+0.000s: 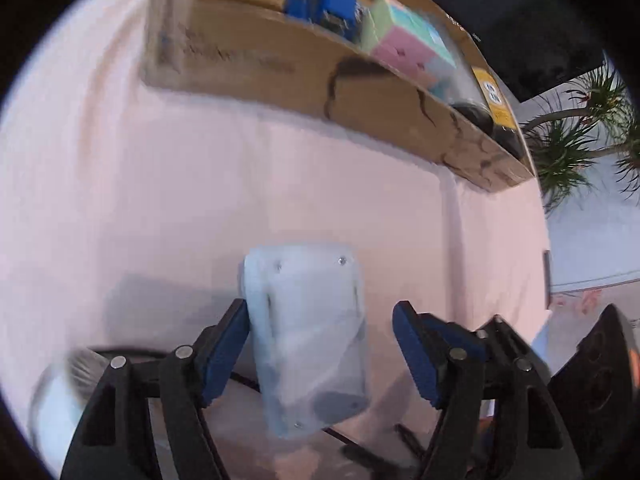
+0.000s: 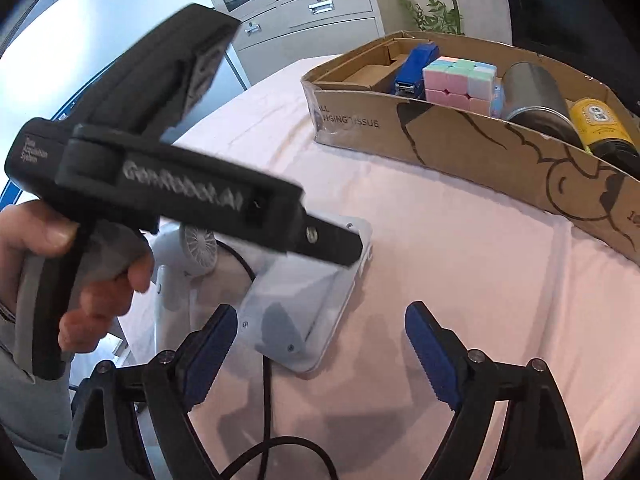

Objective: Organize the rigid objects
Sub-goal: 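Grasp the white phone stand with the right tool and place it in the box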

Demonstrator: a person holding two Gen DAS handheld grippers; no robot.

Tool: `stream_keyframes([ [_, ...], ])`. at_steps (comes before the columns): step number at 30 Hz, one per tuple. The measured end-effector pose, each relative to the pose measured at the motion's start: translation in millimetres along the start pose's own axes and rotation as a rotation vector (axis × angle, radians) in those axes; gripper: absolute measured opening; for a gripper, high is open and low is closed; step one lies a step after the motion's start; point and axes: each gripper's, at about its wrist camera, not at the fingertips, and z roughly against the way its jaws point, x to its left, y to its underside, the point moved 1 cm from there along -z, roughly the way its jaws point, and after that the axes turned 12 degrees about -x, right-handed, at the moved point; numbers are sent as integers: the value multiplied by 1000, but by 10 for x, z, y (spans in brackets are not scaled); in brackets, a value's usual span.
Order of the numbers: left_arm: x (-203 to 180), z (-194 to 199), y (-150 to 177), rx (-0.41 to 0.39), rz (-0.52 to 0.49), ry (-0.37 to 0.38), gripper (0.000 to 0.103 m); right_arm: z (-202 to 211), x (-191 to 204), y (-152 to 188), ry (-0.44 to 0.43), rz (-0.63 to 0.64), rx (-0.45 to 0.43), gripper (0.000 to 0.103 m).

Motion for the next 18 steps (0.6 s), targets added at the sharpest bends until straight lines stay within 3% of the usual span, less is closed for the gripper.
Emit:
stream_keyframes([
  [6,-221,-45,245,18,65,109,68,142,15,163,12,-28,17,86],
  [10,-378,-113,386,43,118,193,68,261,-90,334,74,-50,35,86],
  [12,-489,-98,427,29,141,258,68,300,-150,391,102,-53,28,80],
  [15,-706,-87,353,-21,127,289,67,356,-389,409,53,-135,24,71],
  [18,-973,-155,221,-17,114,413,67,450,-795,406,-37,-267,10,70],
])
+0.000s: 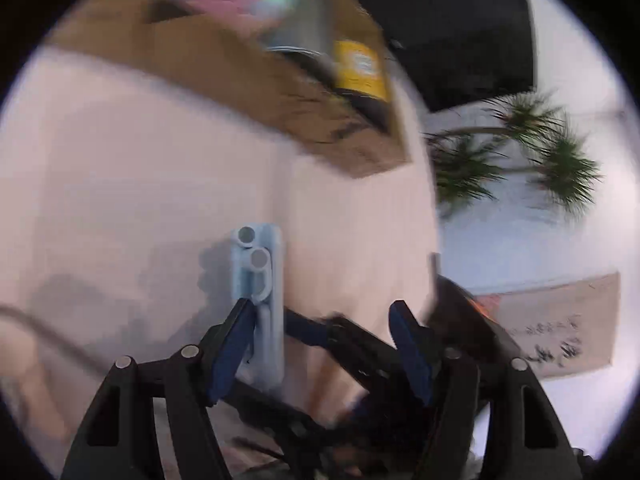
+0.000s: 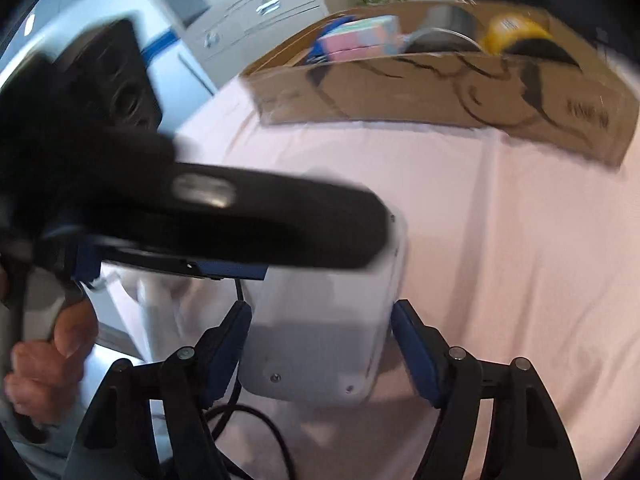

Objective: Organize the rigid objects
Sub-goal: 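Grasp the white phone stand with the right tool and place it in the box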

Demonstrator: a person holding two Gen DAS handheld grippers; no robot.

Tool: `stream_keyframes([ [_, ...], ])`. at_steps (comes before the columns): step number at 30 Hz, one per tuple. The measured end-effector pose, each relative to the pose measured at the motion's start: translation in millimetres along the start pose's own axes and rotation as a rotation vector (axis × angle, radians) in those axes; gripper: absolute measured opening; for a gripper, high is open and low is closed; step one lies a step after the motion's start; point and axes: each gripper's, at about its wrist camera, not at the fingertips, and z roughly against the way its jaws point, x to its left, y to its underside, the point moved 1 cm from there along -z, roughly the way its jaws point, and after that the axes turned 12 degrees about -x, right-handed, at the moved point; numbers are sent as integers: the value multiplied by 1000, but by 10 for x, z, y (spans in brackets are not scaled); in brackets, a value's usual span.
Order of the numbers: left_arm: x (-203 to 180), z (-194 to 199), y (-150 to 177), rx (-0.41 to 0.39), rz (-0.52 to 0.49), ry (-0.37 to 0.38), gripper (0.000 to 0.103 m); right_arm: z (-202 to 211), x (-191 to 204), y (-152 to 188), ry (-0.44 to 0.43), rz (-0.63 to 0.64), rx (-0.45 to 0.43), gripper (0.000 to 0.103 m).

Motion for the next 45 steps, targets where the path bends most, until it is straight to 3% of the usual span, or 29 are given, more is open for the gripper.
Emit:
stream_keyframes([
  [3,-375,-183,-45,-23,-121,47,67,322,-406,-105,75,-55,-51,68],
  [6,-456,-175,-63,-71,-162,15,69,742,-698,-116,174,-111,-112,77],
  [9,-325,-136,-15,-67,-191,-84,69,975,-732,-13,215,-100,-119,79],
  [12,-83,-252,91,15,-176,-166,69,831,-554,104,237,-61,-66,79],
  [18,80,-452,264,113,-125,-106,68,266,-98,100,338,78,-36,75],
  [20,98,-432,272,106,-118,-99,68,251,-75,109,343,92,-58,61],
  [28,7,-65,250,-12,-182,-136,68,322,-93,-50,236,-33,-110,59],
  [36,-164,516,-280,-201,-223,-162,68,250,430,-749,184,106,-252,58],
  [38,-106,562,-387,-209,-206,-160,68,107,481,-896,167,109,-239,58],
  [39,-70,583,-432,-211,-204,-157,64,37,487,-936,166,108,-230,58],
  [40,-36,589,-461,-202,-196,-134,50,-25,471,-954,167,100,-215,58],
  [42,26,550,-494,-184,-181,-140,50,-125,408,-934,134,43,-170,57],
  [43,74,519,-498,-174,-179,-134,50,-160,394,-924,125,32,-156,52],
  [44,139,479,-483,-152,-175,-149,50,-186,389,-935,126,39,-152,40],
  [45,225,468,-466,-139,-167,-184,50,-212,408,-890,140,65,-123,34],
])
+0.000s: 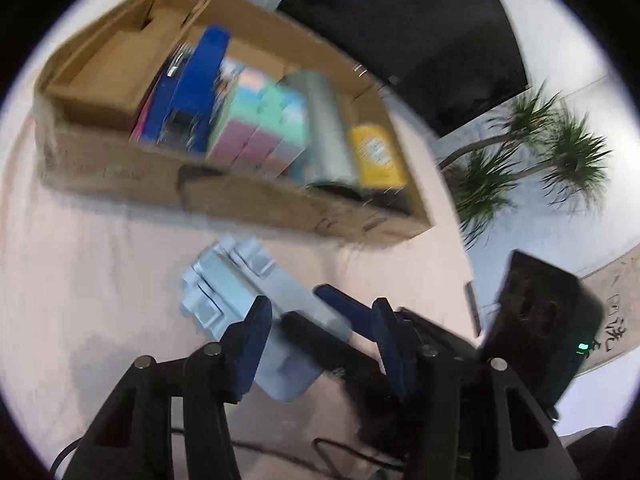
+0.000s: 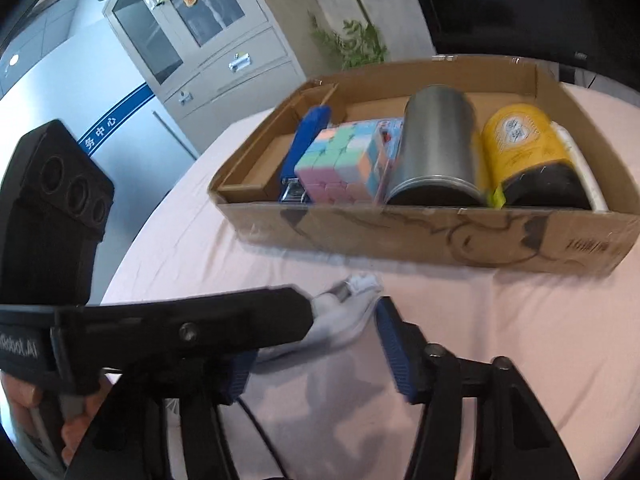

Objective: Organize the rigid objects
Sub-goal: 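Grasp the white phone stand with the right tool and place it in the box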

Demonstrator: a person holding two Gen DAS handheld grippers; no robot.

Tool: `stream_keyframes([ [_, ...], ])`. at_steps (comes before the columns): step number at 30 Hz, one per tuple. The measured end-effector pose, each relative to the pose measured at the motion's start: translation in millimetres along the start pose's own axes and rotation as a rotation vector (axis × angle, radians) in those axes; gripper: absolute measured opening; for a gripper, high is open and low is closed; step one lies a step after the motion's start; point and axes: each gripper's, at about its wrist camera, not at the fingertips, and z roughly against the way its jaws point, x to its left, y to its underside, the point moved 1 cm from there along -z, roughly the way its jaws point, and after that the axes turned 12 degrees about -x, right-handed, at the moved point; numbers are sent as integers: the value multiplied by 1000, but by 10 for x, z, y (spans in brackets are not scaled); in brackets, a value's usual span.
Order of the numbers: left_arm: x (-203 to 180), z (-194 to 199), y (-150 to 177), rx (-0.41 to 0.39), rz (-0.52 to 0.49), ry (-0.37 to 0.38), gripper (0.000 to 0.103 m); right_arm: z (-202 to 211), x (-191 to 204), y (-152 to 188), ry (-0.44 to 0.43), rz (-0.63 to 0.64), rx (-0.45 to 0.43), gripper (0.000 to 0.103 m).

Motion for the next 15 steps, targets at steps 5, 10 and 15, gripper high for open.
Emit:
stream_keyframes([
  [5,410,14,257,35,124,-86,53,-28,-230,395,11,-35,134,33],
  [10,546,95,296,-1,184,-120,66,-43,-36,375,-39,126,83,84],
  [15,585,200,294,-35,193,-154,66,-441,231,407,-94,380,130,83],
])
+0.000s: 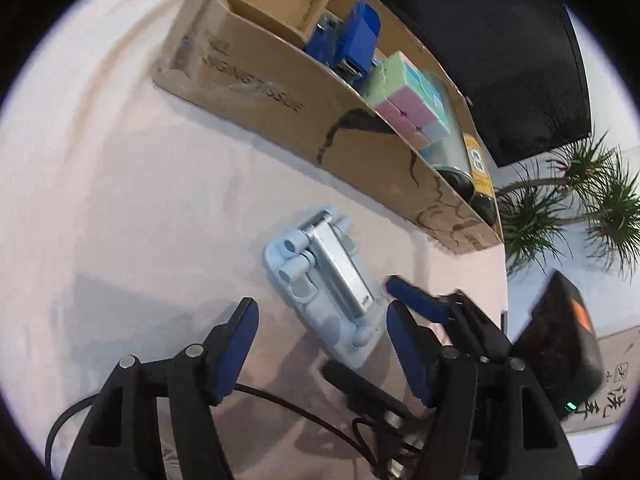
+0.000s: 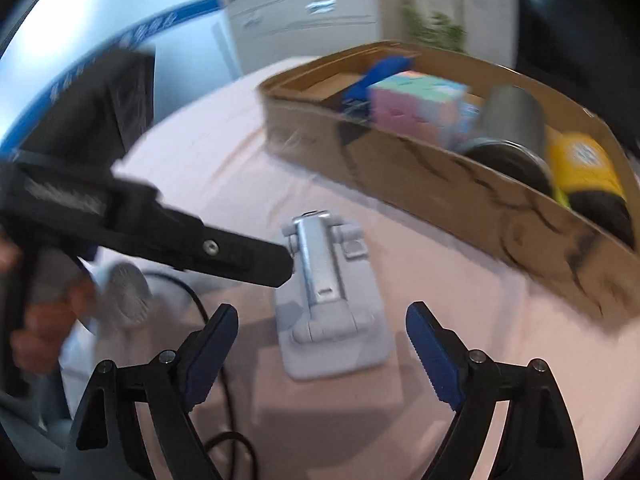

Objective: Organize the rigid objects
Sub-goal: 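Grasp the white phone stand with the right tool and place it in the box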

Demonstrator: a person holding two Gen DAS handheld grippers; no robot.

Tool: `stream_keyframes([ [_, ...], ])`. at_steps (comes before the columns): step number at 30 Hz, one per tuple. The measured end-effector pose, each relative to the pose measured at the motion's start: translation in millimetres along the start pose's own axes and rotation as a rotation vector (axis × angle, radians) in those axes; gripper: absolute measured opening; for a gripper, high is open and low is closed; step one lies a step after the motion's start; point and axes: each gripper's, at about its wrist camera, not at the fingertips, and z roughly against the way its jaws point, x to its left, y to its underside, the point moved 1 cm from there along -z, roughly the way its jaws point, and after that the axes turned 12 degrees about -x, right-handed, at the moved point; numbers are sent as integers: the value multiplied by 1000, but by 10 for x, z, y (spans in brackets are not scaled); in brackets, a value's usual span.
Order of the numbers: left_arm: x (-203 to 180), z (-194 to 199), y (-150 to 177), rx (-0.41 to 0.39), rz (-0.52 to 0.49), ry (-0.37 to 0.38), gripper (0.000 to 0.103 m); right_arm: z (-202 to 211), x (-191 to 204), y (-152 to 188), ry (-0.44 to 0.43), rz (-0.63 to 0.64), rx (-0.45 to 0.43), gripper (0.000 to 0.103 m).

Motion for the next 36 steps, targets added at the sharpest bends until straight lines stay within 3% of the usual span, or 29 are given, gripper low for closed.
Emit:
stream_keyframes([
  [1,6,7,11,-1,8,-4,66,-113,-21,6,-6,5,41,79],
  [4,18,1,50,5,23,-2,66,-204,11,-36,26,75,49,65],
  [5,26,-3,58,7,23,0,66,-201,4,-36,28,60,54,64],
  [9,13,1,65,0,7,30,63,-91,-102,-8,-3,-148,42,63],
  [10,-5,-3,69,4,2,46,58,-66,-149,-2,-35,-223,40,63],
  [11,-48,-14,71,12,-19,75,40,-42,-213,10,-82,-323,38,63],
  [13,-135,5,55,-1,-51,89,38,-10,-260,17,-123,-426,26,63],
  [15,-226,92,-20,-39,-79,116,35,73,-242,-21,-109,-437,-2,63],
  [18,-494,290,-291,-110,-149,157,33,306,-250,-297,-87,-425,-95,63],
  [22,-1015,376,-987,-181,-328,175,31,491,-413,-886,-25,-384,-226,63],
  [25,-1215,103,-1598,-127,-364,184,31,378,-731,-1336,45,-413,-264,63],
  [29,-1244,-377,-2109,-21,-329,221,31,49,-1236,-1741,112,-498,-210,63],
  [34,-1077,-858,-2218,83,-270,232,32,-332,-1621,-1840,150,-570,-93,63],
  [36,-1039,-875,-2172,78,-296,173,35,-467,-1642,-1823,156,-561,-64,64],
])
